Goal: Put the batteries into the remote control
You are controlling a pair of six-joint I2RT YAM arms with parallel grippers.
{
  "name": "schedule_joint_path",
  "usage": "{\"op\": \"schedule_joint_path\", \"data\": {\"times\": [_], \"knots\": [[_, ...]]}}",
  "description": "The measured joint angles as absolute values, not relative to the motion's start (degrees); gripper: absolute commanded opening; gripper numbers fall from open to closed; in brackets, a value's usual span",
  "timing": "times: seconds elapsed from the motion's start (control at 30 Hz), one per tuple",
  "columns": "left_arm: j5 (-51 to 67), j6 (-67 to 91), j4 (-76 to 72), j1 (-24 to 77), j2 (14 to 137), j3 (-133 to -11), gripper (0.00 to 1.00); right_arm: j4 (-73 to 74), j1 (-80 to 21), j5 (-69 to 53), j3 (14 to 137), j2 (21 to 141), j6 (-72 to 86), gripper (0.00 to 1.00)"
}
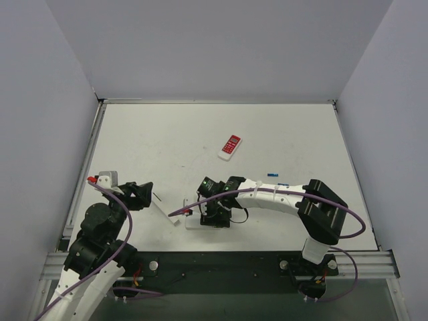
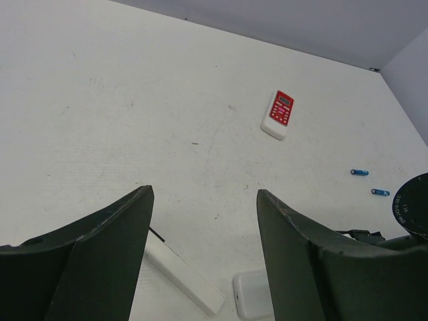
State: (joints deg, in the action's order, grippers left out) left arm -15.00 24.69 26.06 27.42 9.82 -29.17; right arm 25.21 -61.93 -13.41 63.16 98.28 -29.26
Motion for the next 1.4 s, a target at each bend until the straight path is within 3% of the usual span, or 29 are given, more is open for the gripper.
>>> {"op": "schedule_joint_path", "data": {"times": [1.4], "knots": [[-14.5, 24.6, 26.0, 26.2, 9.9, -28.9, 0.73, 26.6, -62.5, -14.4, 64.9, 100.9, -30.1, 0.37]]}}
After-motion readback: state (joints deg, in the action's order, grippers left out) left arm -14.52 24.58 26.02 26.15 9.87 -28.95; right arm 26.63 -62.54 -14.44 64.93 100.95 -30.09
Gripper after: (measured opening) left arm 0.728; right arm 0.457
